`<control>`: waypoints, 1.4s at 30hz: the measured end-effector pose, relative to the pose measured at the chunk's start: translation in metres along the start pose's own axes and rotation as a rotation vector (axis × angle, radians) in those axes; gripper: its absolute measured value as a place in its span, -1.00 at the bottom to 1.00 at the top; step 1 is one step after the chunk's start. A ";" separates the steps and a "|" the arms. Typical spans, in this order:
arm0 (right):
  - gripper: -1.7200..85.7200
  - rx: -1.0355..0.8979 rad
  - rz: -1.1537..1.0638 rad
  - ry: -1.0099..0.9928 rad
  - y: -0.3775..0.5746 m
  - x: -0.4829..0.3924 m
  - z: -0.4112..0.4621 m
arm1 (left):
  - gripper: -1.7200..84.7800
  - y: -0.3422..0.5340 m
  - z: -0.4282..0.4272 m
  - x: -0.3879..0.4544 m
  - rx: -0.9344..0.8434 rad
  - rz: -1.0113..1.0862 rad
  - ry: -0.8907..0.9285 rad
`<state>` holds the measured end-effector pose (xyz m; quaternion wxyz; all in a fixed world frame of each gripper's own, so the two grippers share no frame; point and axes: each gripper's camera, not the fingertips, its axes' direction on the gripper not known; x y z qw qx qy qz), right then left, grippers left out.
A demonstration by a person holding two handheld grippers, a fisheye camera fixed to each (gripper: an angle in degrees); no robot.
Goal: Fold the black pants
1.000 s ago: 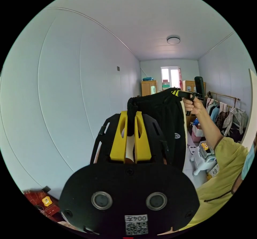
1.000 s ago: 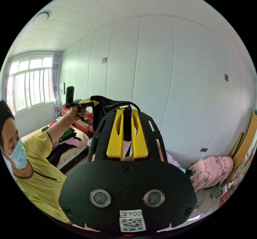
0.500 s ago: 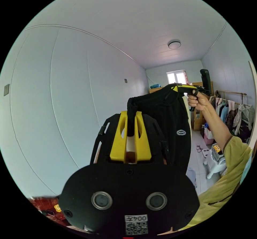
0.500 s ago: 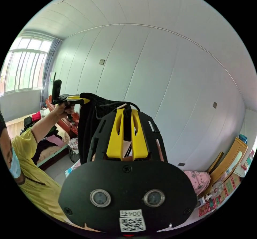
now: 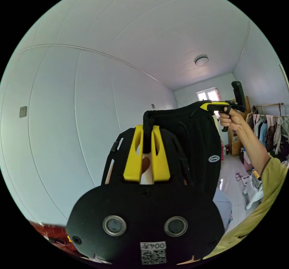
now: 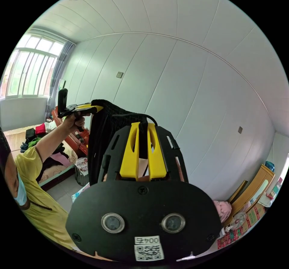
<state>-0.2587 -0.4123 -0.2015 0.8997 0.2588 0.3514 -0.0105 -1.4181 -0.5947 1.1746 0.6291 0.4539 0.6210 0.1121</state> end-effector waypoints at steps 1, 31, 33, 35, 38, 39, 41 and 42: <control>-0.86 0.005 0.001 0.000 -0.002 -0.001 -0.003 | -0.93 -0.003 -0.007 0.003 0.004 0.013 -0.014; -0.85 0.129 0.335 -0.377 -0.002 0.105 0.109 | -0.91 0.051 0.034 0.057 -0.154 0.111 -0.221; -0.85 0.118 0.420 -0.332 0.041 0.161 0.109 | -0.91 0.071 0.099 0.116 -0.200 0.143 -0.137; -0.85 0.110 0.476 -0.289 0.079 0.203 0.107 | -0.91 0.091 0.149 0.169 -0.233 0.170 -0.078; -0.85 0.072 0.575 -0.245 0.152 0.281 0.105 | -0.91 0.135 0.235 0.268 -0.298 0.218 0.014; -0.85 0.052 0.627 -0.235 0.186 0.315 0.105 | -0.91 0.157 0.270 0.310 -0.331 0.238 0.048; -0.85 0.010 0.696 -0.214 0.241 0.365 0.107 | -0.91 0.194 0.323 0.373 -0.395 0.263 0.098; -0.85 -0.019 0.746 -0.185 0.281 0.397 0.108 | -0.91 0.221 0.357 0.414 -0.437 0.272 0.134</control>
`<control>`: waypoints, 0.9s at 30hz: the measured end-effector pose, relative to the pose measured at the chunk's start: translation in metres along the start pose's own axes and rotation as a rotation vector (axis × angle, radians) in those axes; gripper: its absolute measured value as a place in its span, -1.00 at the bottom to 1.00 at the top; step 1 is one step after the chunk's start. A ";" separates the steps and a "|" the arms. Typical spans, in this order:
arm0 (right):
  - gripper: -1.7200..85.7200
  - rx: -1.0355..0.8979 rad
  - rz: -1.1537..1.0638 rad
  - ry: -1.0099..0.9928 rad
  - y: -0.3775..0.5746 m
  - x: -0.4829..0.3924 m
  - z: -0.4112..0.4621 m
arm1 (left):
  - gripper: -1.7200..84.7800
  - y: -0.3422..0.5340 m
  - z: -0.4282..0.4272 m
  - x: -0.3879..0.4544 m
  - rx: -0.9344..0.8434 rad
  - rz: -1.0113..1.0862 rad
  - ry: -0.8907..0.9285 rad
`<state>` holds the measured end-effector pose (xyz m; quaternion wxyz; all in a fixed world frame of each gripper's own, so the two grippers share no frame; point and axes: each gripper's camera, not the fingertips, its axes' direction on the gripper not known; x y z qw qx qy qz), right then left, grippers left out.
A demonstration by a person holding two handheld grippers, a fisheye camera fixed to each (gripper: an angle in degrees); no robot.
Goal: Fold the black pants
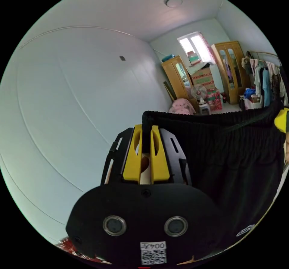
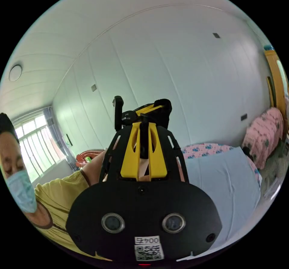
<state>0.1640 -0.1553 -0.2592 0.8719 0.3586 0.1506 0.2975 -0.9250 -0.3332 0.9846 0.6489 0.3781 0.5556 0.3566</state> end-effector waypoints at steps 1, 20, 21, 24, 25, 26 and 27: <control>-0.85 -0.005 0.026 0.017 0.005 0.026 -0.003 | -0.91 0.000 0.022 0.019 -0.019 0.010 0.023; -0.85 -0.174 0.879 0.443 0.144 0.630 -0.053 | -0.80 0.098 0.505 0.511 -0.711 0.507 0.244; -0.85 -0.210 0.888 0.483 0.140 0.648 -0.054 | -0.80 0.101 0.512 0.507 -0.730 0.469 0.271; -0.84 -0.293 0.901 0.536 0.130 0.685 -0.059 | -0.79 0.100 0.512 0.464 -0.715 0.230 0.343; -0.84 -0.308 0.906 0.538 0.127 0.691 -0.060 | -0.79 0.101 0.509 0.451 -0.706 0.161 0.372; -0.84 -0.332 0.910 0.534 0.122 0.703 -0.061 | -0.79 0.104 0.499 0.423 -0.678 0.009 0.443; -0.84 -0.346 0.913 0.518 0.116 0.713 -0.062 | -0.79 0.114 0.486 0.396 -0.644 -0.137 0.531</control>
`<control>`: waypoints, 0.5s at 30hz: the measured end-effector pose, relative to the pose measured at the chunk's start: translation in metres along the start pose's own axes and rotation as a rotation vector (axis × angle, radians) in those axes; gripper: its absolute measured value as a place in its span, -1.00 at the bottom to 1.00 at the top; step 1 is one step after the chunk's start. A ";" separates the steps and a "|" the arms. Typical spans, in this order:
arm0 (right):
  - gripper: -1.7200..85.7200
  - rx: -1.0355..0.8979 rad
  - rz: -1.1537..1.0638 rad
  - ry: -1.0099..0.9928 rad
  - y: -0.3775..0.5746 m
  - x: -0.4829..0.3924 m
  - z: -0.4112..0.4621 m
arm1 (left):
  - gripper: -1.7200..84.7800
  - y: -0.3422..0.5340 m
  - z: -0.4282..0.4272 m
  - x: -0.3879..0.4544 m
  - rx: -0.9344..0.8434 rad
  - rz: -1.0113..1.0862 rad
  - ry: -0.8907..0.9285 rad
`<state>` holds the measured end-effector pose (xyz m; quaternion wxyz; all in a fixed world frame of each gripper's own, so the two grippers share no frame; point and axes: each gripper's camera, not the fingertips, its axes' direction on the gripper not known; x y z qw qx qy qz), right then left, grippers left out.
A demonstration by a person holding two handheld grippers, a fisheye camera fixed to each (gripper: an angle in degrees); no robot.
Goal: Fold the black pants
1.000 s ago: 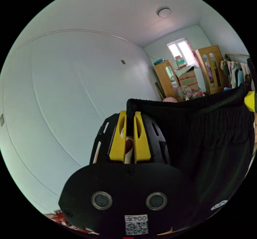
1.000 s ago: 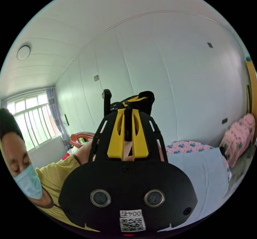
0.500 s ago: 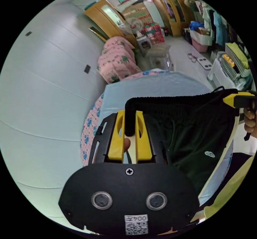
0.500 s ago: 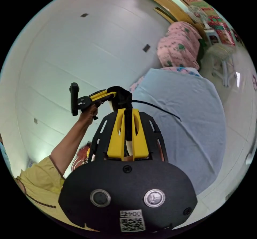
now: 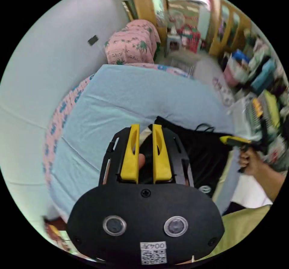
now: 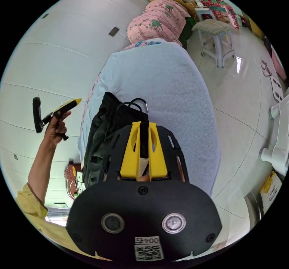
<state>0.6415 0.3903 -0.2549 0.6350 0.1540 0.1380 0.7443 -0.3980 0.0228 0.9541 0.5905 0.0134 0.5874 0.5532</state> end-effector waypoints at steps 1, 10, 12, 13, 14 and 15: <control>-0.84 -0.007 0.000 -0.004 -0.006 0.001 -0.001 | -0.79 0.011 -0.008 -0.009 0.023 -0.038 0.059; -0.82 -0.102 0.015 -0.063 -0.088 -0.001 -0.025 | -0.77 0.329 -0.085 -0.085 0.088 -0.503 0.283; -0.80 -0.109 0.043 -0.131 -0.102 0.005 -0.035 | -0.77 0.455 -0.102 -0.105 0.077 -0.768 0.292; -0.79 -0.110 0.053 -0.147 -0.105 0.006 -0.037 | -0.76 0.484 -0.107 -0.107 0.081 -0.822 0.296; -0.78 -0.111 0.066 -0.174 -0.111 0.008 -0.042 | -0.76 0.540 -0.115 -0.108 0.081 -0.923 0.293; -0.76 -0.110 0.069 -0.192 -0.117 0.008 -0.047 | -0.76 0.588 -0.125 -0.106 0.069 -1.014 0.265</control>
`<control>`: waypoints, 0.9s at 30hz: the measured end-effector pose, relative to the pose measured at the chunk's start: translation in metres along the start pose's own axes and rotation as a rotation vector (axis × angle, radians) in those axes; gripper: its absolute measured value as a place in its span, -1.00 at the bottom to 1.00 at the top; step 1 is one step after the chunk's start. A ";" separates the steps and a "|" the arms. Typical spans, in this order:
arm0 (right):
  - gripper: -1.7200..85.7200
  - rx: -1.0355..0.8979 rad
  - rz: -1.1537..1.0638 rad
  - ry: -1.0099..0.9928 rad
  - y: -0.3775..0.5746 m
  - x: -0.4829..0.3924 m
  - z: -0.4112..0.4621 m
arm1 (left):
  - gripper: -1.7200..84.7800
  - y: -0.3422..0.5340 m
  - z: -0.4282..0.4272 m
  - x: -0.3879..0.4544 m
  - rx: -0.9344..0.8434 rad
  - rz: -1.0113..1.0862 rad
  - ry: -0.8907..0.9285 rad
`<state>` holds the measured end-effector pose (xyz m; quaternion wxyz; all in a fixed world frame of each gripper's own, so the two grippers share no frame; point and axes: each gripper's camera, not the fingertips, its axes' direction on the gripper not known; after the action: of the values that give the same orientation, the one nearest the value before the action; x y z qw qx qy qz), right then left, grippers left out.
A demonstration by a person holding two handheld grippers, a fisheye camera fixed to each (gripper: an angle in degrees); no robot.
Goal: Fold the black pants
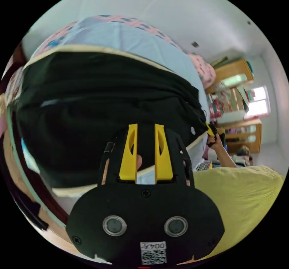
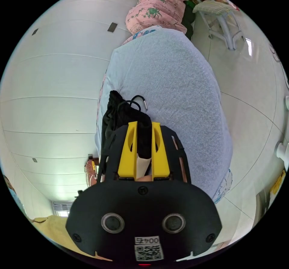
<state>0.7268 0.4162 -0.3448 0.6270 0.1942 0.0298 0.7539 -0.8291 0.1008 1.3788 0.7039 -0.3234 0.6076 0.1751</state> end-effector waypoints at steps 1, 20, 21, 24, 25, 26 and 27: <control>-0.76 -0.001 -0.001 -0.005 -0.002 -0.001 -0.002 | -0.76 0.013 -0.008 -0.015 0.009 -0.034 -0.018; -0.84 0.064 0.053 0.019 -0.022 -0.102 -0.085 | -0.71 0.218 -0.104 -0.254 0.306 -0.701 0.362; -0.84 0.075 0.072 -0.001 -0.018 -0.108 -0.089 | -0.71 0.231 -0.109 -0.269 0.350 -0.750 0.393; -0.84 0.089 0.091 0.000 -0.009 -0.124 -0.097 | -0.70 0.257 -0.123 -0.296 0.402 -0.832 0.448; -0.84 0.091 0.094 0.006 -0.008 -0.127 -0.098 | -0.70 0.262 -0.126 -0.300 0.407 -0.842 0.445; -0.84 0.096 0.096 0.013 -0.004 -0.133 -0.101 | -0.70 0.273 -0.134 -0.306 0.417 -0.859 0.440; -0.84 0.102 0.087 0.014 0.000 -0.140 -0.104 | -0.70 0.283 -0.141 -0.313 0.434 -0.870 0.440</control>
<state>0.7119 0.3031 -0.4760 0.5826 0.2217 0.0639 0.7793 -1.1771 0.2586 1.6060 0.6180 -0.4216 0.5729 -0.3349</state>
